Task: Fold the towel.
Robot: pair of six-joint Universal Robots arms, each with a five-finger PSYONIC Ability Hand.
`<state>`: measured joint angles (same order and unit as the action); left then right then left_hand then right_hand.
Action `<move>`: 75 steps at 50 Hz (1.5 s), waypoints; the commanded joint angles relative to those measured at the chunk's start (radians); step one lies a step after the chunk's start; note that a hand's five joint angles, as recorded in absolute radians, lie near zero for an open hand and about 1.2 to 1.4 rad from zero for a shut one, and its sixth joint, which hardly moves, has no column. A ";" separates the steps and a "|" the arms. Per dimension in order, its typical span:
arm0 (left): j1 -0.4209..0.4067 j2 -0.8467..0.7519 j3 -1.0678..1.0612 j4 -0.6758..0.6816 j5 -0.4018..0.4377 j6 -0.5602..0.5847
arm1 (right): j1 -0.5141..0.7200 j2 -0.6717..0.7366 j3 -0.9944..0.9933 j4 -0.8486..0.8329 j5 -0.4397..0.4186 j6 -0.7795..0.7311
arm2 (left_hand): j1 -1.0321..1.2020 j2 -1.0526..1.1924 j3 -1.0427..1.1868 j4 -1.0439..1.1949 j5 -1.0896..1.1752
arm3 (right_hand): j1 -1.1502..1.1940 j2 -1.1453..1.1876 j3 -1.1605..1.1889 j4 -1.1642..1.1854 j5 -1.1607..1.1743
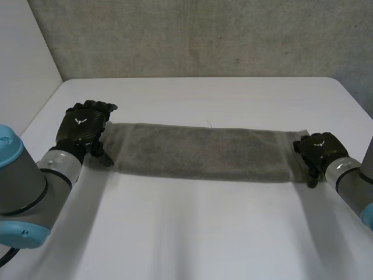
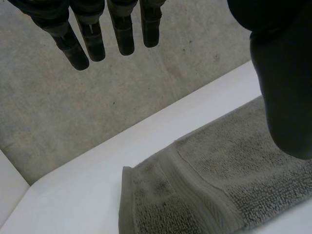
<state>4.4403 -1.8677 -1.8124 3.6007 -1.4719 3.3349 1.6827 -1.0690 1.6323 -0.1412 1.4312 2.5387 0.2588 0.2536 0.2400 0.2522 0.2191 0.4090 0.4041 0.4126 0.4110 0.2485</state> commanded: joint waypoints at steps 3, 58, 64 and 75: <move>0.004 -0.004 -0.001 -0.005 0.010 0.001 | -0.038 0.089 -0.048 -0.025 0.008 0.002 | -0.078 -0.072 -0.059 -0.071 -0.212 | 0.618 0.623 0.615 0.616 0.604; -0.010 0.001 -0.042 0.018 0.010 0.009 | 0.479 -0.010 -0.202 0.039 0.195 0.006 | -0.078 -0.072 -0.059 -0.071 -0.212 | -0.234 -0.230 -0.238 -0.236 -0.248; -0.010 0.001 -0.051 0.020 0.010 0.009 | 0.353 -0.170 0.033 -0.044 0.157 0.095 | -0.078 -0.072 -0.059 -0.071 -0.212 | -0.234 -0.230 -0.238 -0.236 -0.248; -0.029 -0.002 -0.061 0.035 0.010 0.011 | 0.065 -0.180 0.267 -0.095 -0.011 0.035 | -0.078 -0.072 -0.059 -0.071 -0.212 | -0.148 -0.143 -0.152 -0.150 -0.162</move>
<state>4.4226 -1.8680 -1.8678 3.6327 -1.4620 3.3444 1.8604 -1.2696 1.8292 -0.2263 1.5044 2.6069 0.2586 0.2537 0.2400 0.2522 0.2191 0.2315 0.2447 0.2414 0.2519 0.0589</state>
